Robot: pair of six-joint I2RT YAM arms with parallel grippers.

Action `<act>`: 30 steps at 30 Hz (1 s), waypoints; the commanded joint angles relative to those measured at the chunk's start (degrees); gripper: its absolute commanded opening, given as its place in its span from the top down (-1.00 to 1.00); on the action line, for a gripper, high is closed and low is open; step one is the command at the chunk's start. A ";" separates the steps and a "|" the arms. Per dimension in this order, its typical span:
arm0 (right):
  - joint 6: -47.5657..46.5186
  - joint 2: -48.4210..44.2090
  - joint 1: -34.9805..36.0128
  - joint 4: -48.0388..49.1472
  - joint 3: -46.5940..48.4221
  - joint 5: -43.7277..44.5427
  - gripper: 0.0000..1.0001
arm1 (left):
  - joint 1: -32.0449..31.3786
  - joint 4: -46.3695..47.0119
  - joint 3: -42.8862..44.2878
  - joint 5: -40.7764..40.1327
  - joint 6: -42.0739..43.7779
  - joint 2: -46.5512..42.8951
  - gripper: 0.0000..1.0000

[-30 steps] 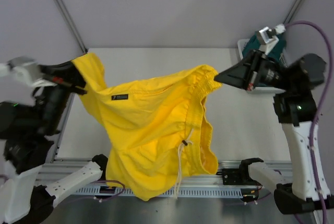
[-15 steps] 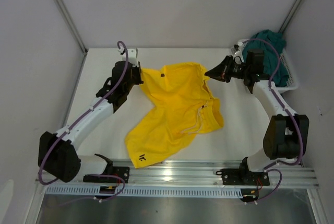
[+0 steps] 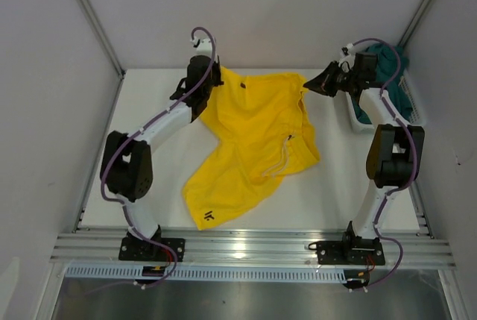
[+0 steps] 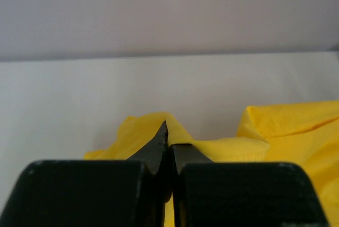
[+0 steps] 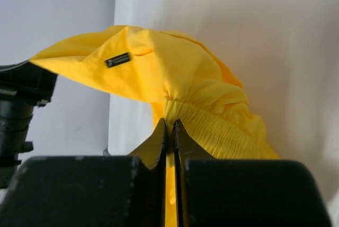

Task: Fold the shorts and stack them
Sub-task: Flatten the shorts out

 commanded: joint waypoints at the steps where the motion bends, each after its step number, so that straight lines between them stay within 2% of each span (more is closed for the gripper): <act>1: -0.80 7.21 -3.49 0.95 7.85 3.91 1.00 | 0.52 2.36 13.60 -1.52 3.14 8.95 1.00; 3: -1.50 11.01 -3.84 -2.48 12.35 7.23 0.99 | 0.78 -0.02 21.57 -2.58 4.02 17.03 1.00; 4: -1.85 12.85 -4.10 -3.97 17.07 8.82 0.92 | 0.96 -2.73 27.28 -3.02 4.29 19.76 0.92; 5: -2.29 16.18 -4.19 -6.59 19.29 10.67 0.53 | 1.14 -4.15 29.86 -3.89 4.29 25.09 0.24; 6: -2.38 17.43 -4.28 -7.49 21.06 14.34 0.27 | 1.40 -6.08 35.98 -6.07 4.03 27.50 -0.10; 7: -2.56 18.31 -4.28 -8.11 22.64 16.20 0.11 | 1.58 -11.49 41.96 -6.97 3.68 29.70 -0.59; 8: -2.99 18.67 -4.19 -9.16 24.74 18.05 -0.09 | 2.10 -13.81 47.15 -7.93 2.63 32.68 -0.82; 9: -3.52 18.67 -4.02 -9.78 25.55 21.03 -0.18 | 2.37 -15.57 48.60 -8.99 2.19 33.23 -0.95; 10: -4.13 18.41 -3.84 -10.57 26.34 22.62 -0.28 | 2.80 -16.28 49.39 -8.74 1.75 33.15 -0.98; 11: -5.45 17.71 -3.40 -12.23 27.04 25.77 -0.74 | 2.98 -15.86 47.66 -8.30 1.65 31.06 -0.98; 13: -7.12 15.34 -2.96 -13.82 26.88 27.64 -0.76 | 2.98 -13.75 45.02 -8.64 1.39 25.80 -0.98; 16: -9.23 10.08 -2.26 -16.11 22.41 27.74 -0.76 | 2.90 -12.51 34.41 -7.77 0.60 19.02 -0.98; 20: -12.66 -1.08 -0.07 -15.15 8.10 29.39 -0.72 | 2.72 -13.57 22.01 -4.79 -2.56 4.08 -0.98; 21: -14.06 -3.10 0.90 -15.49 3.02 30.54 -0.71 | 2.72 -13.22 14.93 -4.17 -3.09 1.53 -0.98; 23: -15.21 -7.94 2.56 -16.99 -1.32 32.56 -0.68 | 2.46 -13.22 10.40 -2.76 -5.28 -6.29 -0.98; 24: -15.65 -10.39 2.84 -17.34 -5.60 33.00 -0.65 | 2.28 -13.22 3.76 -1.28 -6.68 -10.93 -0.98; 30: -16.71 -16.21 2.40 -15.67 -18.55 32.48 -0.58 | 2.11 -15.24 -10.97 4.71 -12.48 -23.44 -0.98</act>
